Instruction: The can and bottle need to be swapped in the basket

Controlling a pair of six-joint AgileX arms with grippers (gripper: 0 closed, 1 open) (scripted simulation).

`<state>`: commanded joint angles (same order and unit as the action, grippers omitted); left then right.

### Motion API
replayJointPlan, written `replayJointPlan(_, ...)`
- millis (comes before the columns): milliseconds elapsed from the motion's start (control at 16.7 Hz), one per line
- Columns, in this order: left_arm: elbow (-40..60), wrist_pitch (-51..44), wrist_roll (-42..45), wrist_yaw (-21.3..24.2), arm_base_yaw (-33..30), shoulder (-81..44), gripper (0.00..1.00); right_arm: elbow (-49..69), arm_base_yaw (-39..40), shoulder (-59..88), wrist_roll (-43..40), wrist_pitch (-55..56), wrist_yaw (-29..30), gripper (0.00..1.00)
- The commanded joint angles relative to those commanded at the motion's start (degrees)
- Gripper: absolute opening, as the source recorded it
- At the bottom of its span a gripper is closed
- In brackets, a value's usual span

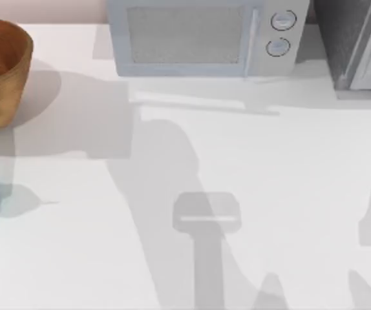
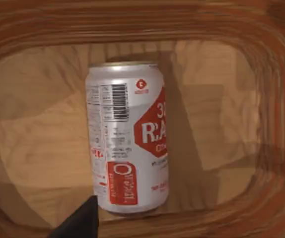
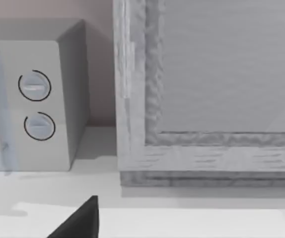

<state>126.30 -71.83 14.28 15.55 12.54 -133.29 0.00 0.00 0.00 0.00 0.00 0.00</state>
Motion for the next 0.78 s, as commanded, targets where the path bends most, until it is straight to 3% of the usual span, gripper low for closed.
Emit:
replayJointPlan(300, 9.9, -3.9, 0.8, 1.1, 3.1, -10.4, 1.00, 0.0, 0.0, 0.0, 0.0, 0.0, 0.0, 1.00)
replayJointPlan(780, 8.5, -1.8, 0.3, 1.0, 2.6, -11.0, 1.00, 0.0, 0.0, 0.0, 0.0, 0.0, 0.0, 1.00)
